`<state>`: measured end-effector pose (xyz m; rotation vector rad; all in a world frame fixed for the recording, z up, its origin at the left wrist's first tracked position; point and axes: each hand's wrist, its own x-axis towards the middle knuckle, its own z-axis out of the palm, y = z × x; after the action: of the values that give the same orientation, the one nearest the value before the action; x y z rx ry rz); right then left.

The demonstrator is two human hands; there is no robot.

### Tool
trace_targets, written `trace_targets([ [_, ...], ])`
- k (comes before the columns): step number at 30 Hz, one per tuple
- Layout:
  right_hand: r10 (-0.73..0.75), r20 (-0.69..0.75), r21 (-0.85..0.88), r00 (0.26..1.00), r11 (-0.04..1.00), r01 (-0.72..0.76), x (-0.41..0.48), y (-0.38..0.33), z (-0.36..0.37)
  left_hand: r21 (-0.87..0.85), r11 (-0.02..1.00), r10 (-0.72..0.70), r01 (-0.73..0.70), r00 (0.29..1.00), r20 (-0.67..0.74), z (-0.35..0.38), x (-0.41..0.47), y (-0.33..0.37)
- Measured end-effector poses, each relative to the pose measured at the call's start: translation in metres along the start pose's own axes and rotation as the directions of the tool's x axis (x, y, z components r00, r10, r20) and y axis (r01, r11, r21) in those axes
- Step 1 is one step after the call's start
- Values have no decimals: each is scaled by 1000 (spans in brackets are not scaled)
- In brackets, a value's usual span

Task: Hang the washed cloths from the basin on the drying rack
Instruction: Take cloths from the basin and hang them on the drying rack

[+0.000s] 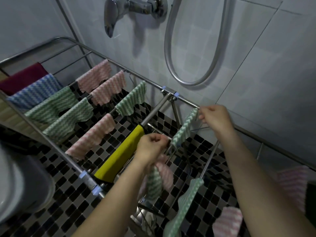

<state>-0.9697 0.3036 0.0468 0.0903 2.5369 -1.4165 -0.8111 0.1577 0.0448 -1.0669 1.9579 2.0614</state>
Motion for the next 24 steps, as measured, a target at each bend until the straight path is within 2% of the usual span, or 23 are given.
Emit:
trace_targets([
  [2, 27, 243, 158, 970, 985, -67, -35, -15, -16, -123, 992, -8, 14, 999, 48, -11, -18, 2],
  [4, 13, 504, 253, 864, 954, -161, -73, -20, -27, -216, 976, -7, 21, 998, 66, -22, -35, 3],
  [6, -14, 669, 233, 743, 953, -192, -106, -16, -27, -316, 948, -13, 35, 997, 71, -30, -51, 6],
  [8, -40, 770, 233, 637, 947, -223, -132, -10, -18, -439, 897, 1, 56, 991, 130, -35, -66, 12],
  [10, -73, 831, 275, 552, 916, -292, -151, -5, -7, -590, 801, 35, 101, 976, 216, -33, -80, 19],
  [13, -175, 866, 335, 469, 898, -283, -175, -3, -4, -734, 669, 100, 119, 964, 247, -27, -96, 24],
  [15, -196, 867, 350, 459, 894, -279, -184, -2, -4, -790, 602, 126, 112, 964, 233, -23, -102, 28],
  [19, -221, 799, 428, 559, 862, -271, -197, -1, -7, -839, 542, 100, 52, 987, 126, -22, -114, 34],
  [20, -224, 774, 470, 592, 830, -299, -199, 0, -9, -825, 565, 109, 18, 989, 97, -22, -118, 33],
  [22, -220, 723, 537, 655, 775, -333, -202, 1, -15, -732, 680, 128, -41, 990, 63, -21, -124, 28],
  [24, -233, 679, 563, 696, 774, -290, -203, 2, -23, -628, 777, 111, -48, 992, 61, -21, -130, 20],
])
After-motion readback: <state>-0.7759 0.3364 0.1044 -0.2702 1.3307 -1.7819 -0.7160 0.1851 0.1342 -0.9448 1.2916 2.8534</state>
